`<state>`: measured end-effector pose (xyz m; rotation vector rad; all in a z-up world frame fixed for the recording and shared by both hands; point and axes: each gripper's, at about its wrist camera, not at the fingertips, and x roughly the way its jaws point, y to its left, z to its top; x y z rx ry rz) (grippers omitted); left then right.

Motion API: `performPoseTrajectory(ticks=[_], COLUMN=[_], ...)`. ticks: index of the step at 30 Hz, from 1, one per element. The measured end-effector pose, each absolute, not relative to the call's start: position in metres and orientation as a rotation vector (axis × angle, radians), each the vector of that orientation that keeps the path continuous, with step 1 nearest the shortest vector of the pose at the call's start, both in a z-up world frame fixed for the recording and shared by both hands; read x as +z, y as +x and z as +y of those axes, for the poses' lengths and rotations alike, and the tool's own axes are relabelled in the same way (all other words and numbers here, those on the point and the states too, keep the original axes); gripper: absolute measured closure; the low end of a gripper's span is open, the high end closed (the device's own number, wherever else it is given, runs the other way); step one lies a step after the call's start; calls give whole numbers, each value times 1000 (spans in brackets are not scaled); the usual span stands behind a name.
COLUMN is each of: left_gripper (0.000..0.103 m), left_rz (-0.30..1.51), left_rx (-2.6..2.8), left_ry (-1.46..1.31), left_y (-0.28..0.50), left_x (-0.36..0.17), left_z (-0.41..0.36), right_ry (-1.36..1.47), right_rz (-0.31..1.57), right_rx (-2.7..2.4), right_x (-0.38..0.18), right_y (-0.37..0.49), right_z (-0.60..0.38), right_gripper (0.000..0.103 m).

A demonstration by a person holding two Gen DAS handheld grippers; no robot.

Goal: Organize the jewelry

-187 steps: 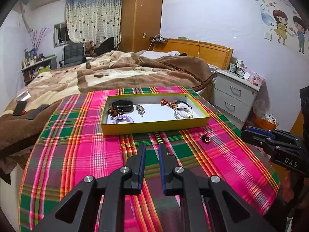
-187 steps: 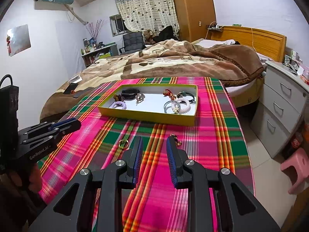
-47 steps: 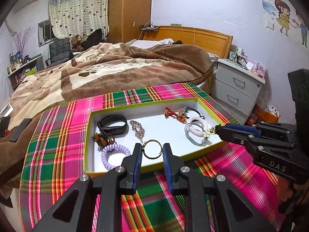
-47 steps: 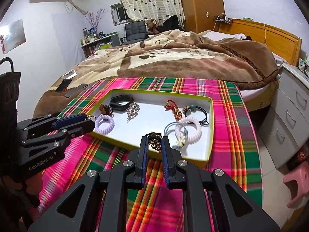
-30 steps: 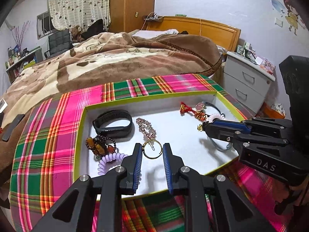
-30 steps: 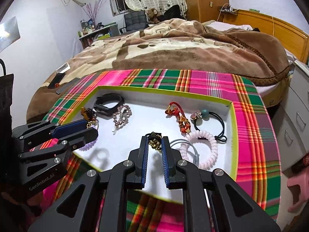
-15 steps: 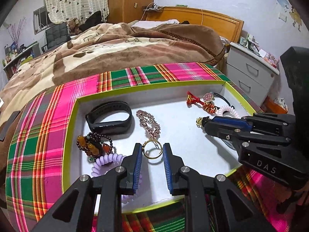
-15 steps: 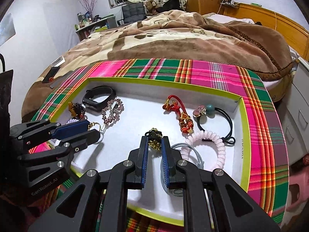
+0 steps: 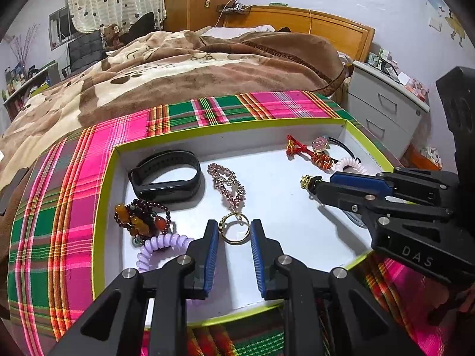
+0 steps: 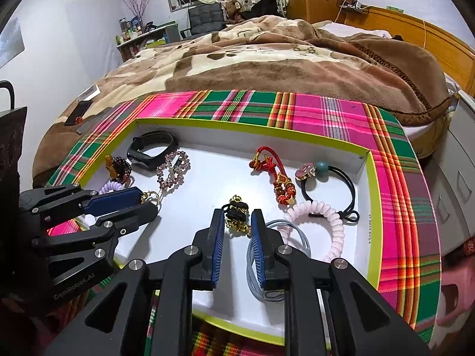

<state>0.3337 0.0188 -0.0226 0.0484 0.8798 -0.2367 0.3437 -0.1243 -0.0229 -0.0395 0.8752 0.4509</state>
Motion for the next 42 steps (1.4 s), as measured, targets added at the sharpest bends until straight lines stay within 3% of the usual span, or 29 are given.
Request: performPoseTrajectory(ticks=[7,21,38,42], left_gripper=[81,81,81,81], left_rz=[849,722,637,614], left_rx=[-227,-170,-104,-95], left_ry=[38,-14,-16,1], left_y=[320,229,114,91], left_x=[-12,27,33,33], left_z=[24,31,24,20], right_ry=[-27,-44,-33,-36], right_rz=[849,721,630,614], right_rx=[457,445,391,376], right_x=[-12,21,23,20], right_y=[328,235,118,99], right_z=[-130,-142,-166,-169], right_gripper=[77,76,75,67])
